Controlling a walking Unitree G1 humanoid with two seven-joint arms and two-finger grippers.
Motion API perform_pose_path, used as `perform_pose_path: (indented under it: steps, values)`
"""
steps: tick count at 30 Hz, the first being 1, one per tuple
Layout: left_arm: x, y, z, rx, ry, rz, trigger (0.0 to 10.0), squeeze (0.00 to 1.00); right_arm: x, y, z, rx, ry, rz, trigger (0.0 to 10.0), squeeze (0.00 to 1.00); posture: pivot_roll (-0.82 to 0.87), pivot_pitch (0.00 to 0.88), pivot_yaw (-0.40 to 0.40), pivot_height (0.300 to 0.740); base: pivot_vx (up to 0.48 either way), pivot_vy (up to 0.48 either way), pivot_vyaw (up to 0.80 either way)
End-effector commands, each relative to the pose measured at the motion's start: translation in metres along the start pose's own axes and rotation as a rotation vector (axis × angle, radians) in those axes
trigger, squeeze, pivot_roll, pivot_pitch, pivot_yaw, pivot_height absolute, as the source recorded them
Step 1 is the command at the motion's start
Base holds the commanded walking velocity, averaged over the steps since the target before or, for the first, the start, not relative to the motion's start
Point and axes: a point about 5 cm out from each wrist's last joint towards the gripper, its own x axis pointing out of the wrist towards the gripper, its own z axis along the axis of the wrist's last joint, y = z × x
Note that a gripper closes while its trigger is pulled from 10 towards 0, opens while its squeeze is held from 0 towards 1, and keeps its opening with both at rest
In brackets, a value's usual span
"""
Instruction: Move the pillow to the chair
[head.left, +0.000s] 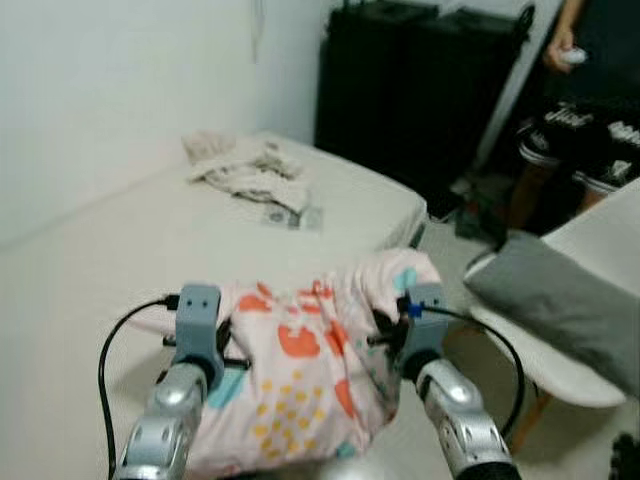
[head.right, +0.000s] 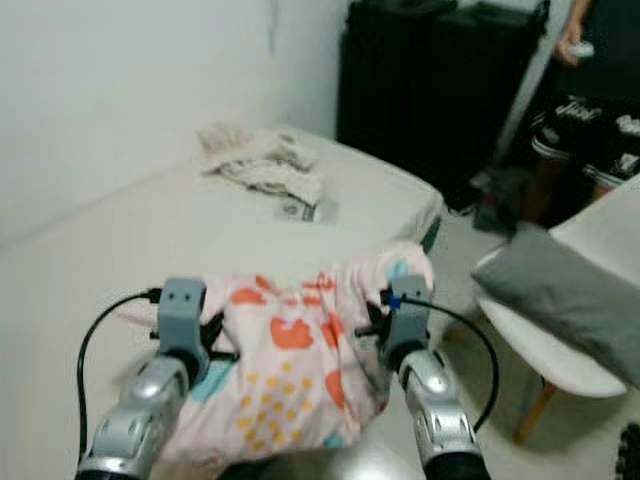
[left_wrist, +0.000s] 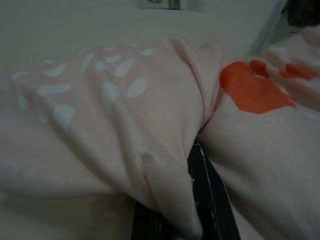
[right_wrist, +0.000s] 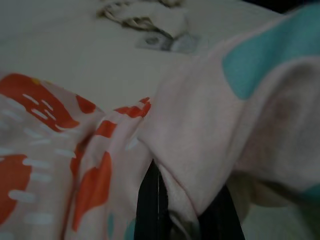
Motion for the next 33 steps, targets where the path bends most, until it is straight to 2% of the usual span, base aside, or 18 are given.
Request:
perform_pose_path:
  steps: [1, 4, 9, 16, 19, 20, 22, 23, 25, 27, 28, 30, 33]
  values:
    - [0.004, -0.008, 0.009, 0.026, -0.045, -0.028, 10.0, 0.00, 0.005, 0.004, 0.005, -0.022, -0.003, 0.006, 10.0, 0.00, 0.01, 0.052, 0.002, 0.740, 0.000, 0.000, -0.80]
    - [0.005, -0.008, 0.009, 0.047, -0.047, -0.029, 10.0, 0.00, 0.004, 0.002, 0.000, -0.018, 0.020, -0.016, 10.0, 0.00, 0.01, 0.054, 0.005, 0.740, 0.000, 0.000, -0.80]
    - [0.006, -0.006, 0.008, 0.033, -0.042, -0.020, 10.0, 0.00, 0.001, 0.000, -0.009, -0.016, 0.061, -0.029, 10.0, 0.00, 0.01, 0.057, 0.009, 0.740, 0.000, 0.000, -0.80]
    - [0.007, -0.001, 0.008, -0.033, -0.034, -0.018, 10.0, 0.00, 0.002, 0.006, -0.010, -0.017, 0.069, -0.014, 10.0, 0.00, -0.01, 0.063, 0.000, 0.740, 0.000, 0.000, -0.80]
    - [0.010, -0.003, 0.002, -0.034, -0.006, -0.027, 10.0, 0.00, 0.000, 0.006, -0.017, -0.027, 0.091, -0.007, 10.0, 0.00, 0.00, 0.043, -0.001, 0.740, 0.000, 0.000, -0.80]
    - [0.011, -0.002, -0.004, -0.081, 0.031, -0.014, 10.0, 0.00, -0.001, 0.005, -0.020, -0.034, 0.105, -0.010, 10.0, 0.00, 0.00, 0.044, -0.020, 0.740, 0.000, 0.000, -0.80]
    - [0.011, -0.001, -0.006, -0.085, 0.043, 0.000, 10.0, 0.00, -0.002, 0.004, -0.020, -0.041, 0.111, -0.007, 10.0, 0.00, -0.01, 0.033, -0.033, 0.740, 0.000, 0.000, -0.80]
    - [0.010, 0.002, -0.008, -0.072, 0.036, 0.020, 10.0, 0.00, -0.001, 0.006, -0.017, -0.022, 0.097, 0.011, 10.0, 0.00, 0.00, 0.028, -0.039, 0.740, 0.000, 0.000, -0.80]
    - [0.009, 0.003, -0.013, -0.053, 0.048, 0.028, 10.0, 0.00, 0.000, 0.005, -0.019, -0.041, 0.104, 0.025, 10.0, 0.00, 0.00, 0.047, -0.041, 0.740, 0.000, 0.000, -0.80]
    - [0.007, 0.004, -0.021, -0.005, 0.068, 0.041, 10.0, 0.00, 0.000, 0.000, -0.023, -0.060, 0.125, 0.014, 10.0, 0.00, 0.01, 0.017, -0.034, 0.740, 0.000, 0.000, -0.80]
    - [0.007, 0.002, -0.021, -0.013, 0.070, 0.028, 10.0, 0.00, -0.001, -0.004, -0.024, -0.053, 0.124, -0.002, 10.0, 0.00, 0.01, 0.016, -0.025, 0.740, 0.000, 0.000, -0.80]
    - [0.006, 0.001, -0.019, -0.022, 0.064, 0.018, 10.0, 0.00, -0.001, -0.005, -0.022, -0.042, 0.115, -0.012, 10.0, 0.00, 0.01, 0.019, -0.038, 0.740, 0.000, 0.000, -0.80]
    - [0.008, 0.003, -0.005, -0.030, 0.012, 0.018, 10.0, 0.00, -0.001, -0.003, -0.016, 0.007, 0.098, -0.006, 10.0, 0.00, 0.02, 0.047, -0.040, 0.740, 0.000, 0.000, -0.80]
